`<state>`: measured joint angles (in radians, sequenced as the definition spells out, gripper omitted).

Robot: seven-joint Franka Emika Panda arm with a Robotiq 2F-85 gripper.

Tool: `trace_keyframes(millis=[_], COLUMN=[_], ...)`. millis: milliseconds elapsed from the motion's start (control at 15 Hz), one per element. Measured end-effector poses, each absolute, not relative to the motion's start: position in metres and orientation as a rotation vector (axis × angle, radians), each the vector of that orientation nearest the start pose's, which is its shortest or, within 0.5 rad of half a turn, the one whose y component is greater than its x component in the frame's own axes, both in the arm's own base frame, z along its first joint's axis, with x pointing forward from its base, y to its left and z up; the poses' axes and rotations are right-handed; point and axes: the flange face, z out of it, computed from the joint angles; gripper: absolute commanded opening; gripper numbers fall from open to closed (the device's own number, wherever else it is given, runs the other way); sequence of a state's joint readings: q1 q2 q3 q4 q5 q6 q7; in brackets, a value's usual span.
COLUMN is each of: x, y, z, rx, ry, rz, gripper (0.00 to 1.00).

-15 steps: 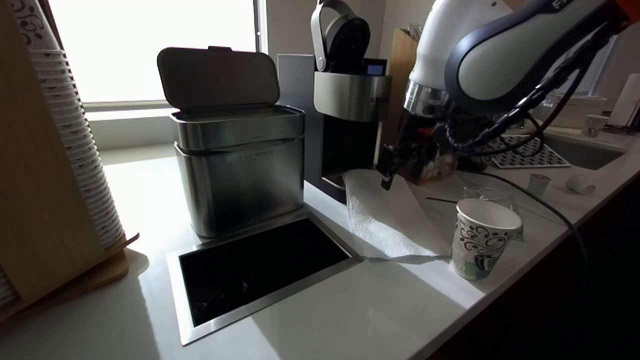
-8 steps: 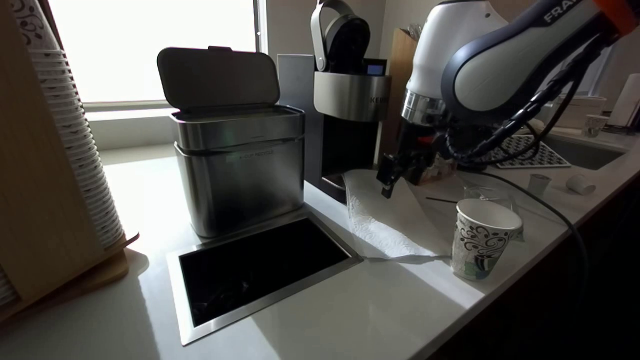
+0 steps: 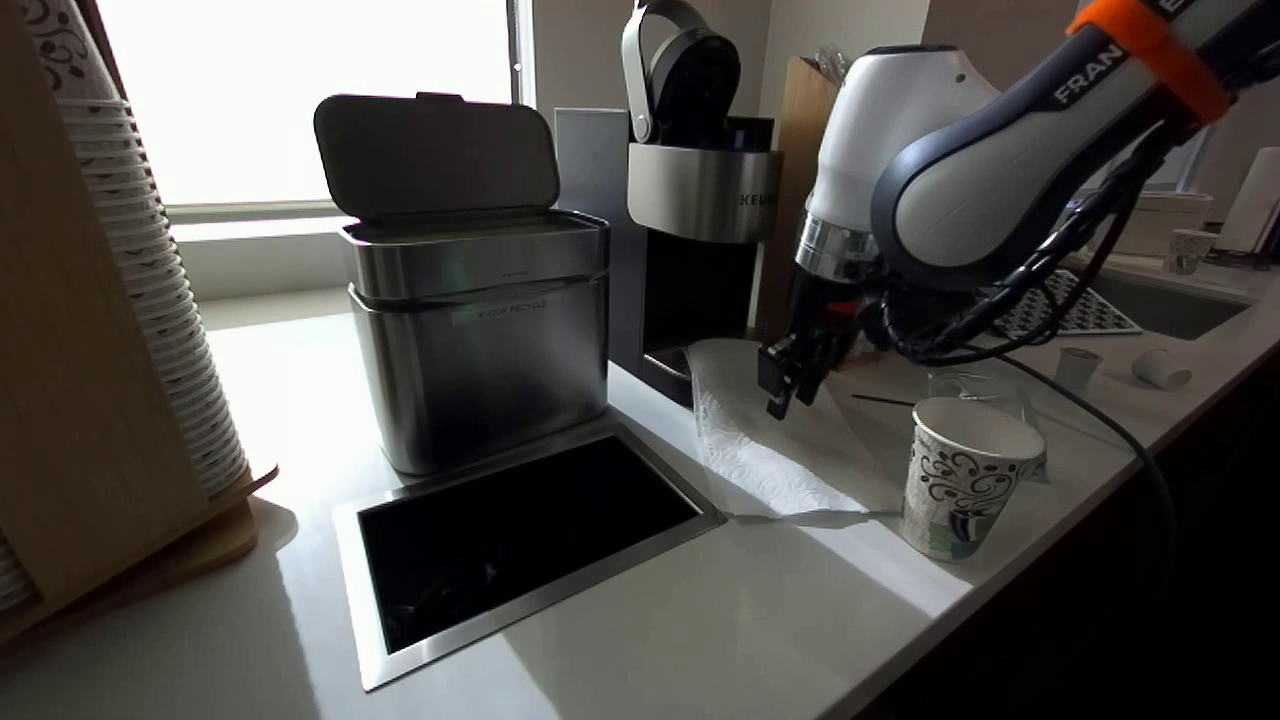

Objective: Put the cup in the coffee maker

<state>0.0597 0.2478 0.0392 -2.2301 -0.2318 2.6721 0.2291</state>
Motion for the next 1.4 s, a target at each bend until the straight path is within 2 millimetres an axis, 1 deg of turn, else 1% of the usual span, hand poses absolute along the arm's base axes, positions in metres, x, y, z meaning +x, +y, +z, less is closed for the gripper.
trace_keyframes(millis=[67, 133, 200, 600, 933, 1400], x=[0.563, 0.564, 0.564, 0.564, 0.562, 0.556], y=[0.062, 0.061, 0.059, 0.044, 0.030, 0.015], z=[0.278, 0.276, 0.274, 0.263, 0.258, 0.258], rx=[-3.200, -3.199, -3.200, -3.215, -3.232, -3.266], ry=[-0.106, -0.108, -0.108, -0.079, -0.044, 0.000], rz=[-0.353, -0.357, -0.354, -0.323, -0.287, -0.185], gripper=[0.13, 0.04, 0.01, 0.00, 0.00, 0.00])
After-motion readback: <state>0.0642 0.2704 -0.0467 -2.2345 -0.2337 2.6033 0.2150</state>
